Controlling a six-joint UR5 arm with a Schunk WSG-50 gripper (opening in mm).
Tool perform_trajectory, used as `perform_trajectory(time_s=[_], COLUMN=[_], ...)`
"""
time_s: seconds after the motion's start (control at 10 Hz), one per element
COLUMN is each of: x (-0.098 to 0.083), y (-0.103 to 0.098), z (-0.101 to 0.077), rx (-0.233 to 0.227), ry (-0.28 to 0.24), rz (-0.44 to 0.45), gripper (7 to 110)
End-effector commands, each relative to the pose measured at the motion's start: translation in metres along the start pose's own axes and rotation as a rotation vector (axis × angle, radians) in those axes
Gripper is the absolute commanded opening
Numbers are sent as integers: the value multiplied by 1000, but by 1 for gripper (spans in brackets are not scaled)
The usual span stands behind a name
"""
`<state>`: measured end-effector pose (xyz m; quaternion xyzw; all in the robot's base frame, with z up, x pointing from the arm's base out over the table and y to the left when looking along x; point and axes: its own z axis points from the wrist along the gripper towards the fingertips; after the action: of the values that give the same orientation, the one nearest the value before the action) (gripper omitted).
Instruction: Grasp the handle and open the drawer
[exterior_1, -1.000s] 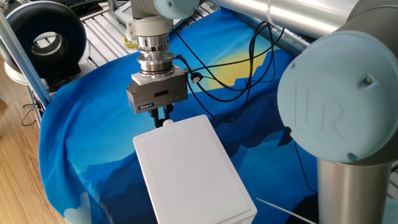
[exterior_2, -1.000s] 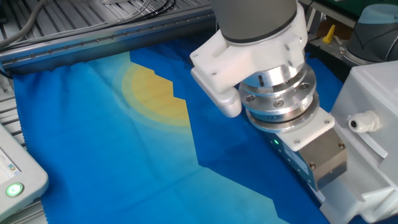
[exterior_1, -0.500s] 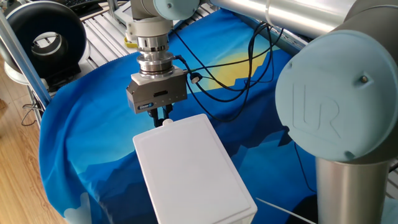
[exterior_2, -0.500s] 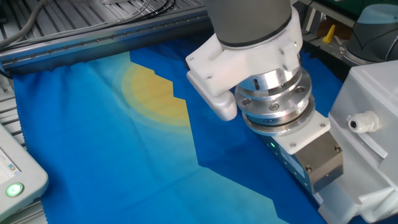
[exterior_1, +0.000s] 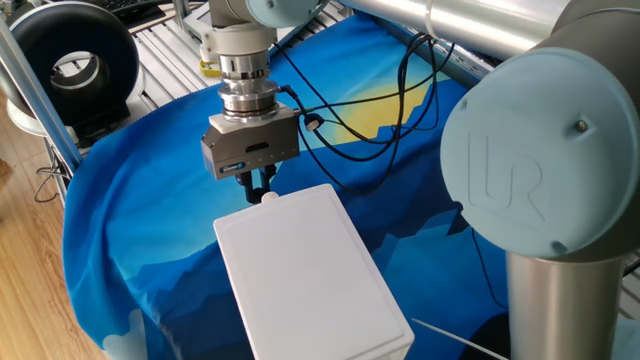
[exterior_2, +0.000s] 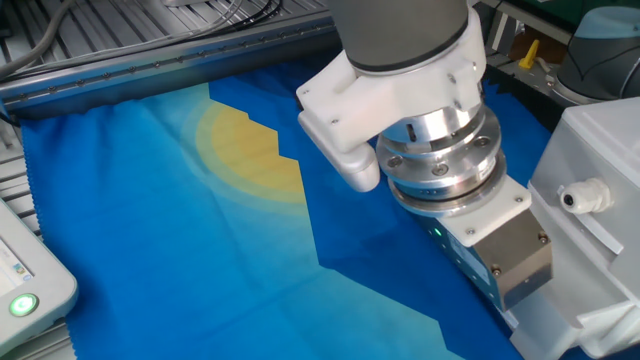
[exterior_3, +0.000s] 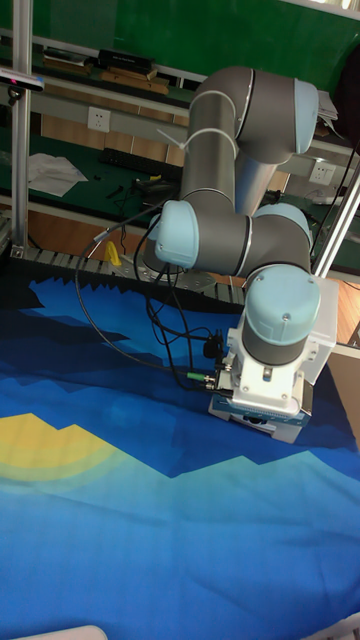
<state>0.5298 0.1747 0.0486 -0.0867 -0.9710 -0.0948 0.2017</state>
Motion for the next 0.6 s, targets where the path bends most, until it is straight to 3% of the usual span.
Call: perform_trajectory(time_s=[0.0, 0.5], x=[-1, -3], y=[5, 9], z=[-2, -2], rx=[-17, -9], ry=[-2, -18], rz=[-8, -42], gripper=[7, 7])
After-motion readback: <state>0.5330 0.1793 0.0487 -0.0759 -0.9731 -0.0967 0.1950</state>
